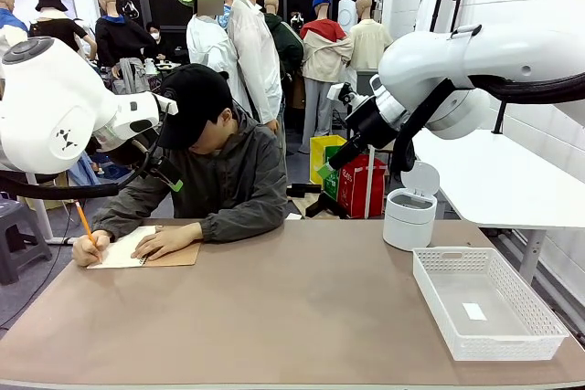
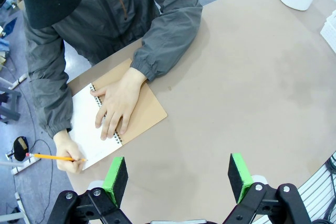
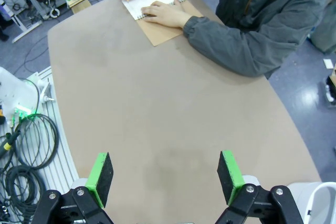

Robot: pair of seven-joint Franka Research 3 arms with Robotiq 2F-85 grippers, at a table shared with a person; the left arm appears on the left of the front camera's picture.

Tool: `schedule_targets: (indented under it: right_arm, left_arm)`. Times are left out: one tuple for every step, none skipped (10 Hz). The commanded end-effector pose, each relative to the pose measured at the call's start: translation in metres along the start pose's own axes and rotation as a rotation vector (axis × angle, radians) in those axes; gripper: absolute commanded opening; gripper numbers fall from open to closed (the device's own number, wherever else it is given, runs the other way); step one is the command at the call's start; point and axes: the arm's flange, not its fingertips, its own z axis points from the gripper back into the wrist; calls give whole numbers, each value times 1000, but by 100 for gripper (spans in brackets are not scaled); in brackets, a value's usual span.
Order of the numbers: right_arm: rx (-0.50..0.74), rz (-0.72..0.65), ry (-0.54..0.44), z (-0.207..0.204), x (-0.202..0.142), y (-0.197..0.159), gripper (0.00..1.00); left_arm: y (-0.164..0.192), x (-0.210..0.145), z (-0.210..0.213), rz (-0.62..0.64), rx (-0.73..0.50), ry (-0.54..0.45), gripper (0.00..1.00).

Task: Sort the paper based on its condition.
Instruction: If a person hands you a paper, place it in the Organizing basket , and if it's crumpled, put it in the Trash can.

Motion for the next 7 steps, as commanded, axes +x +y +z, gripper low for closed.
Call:
schedule_targets:
  right_arm:
    - [-6, -4, 9, -1, -1, 0, 100]
    - [-6, -4, 9, -1, -1, 0, 100]
    - [-6, -4, 9, -1, -1, 0, 100]
    - [-6, -4, 9, -1, -1, 0, 100]
    - [-6, -4, 9, -1, -1, 0, 100]
    - [-6, -4, 9, -1, -1, 0, 100]
    - [-6, -4, 9, -1, -1, 0, 100]
  left_arm:
    - [1, 0, 1, 3, -2, 5, 100]
    - [1, 0, 1, 3, -2, 5, 100]
    - [1, 0, 1, 3, -2, 5, 100]
    - [1, 0, 1, 3, -2, 5, 100]
    - [1, 0, 1, 3, -2, 5, 100]
    - [1, 0, 1, 3, -2, 5, 100]
    - [1, 0, 1, 3, -2, 5, 100]
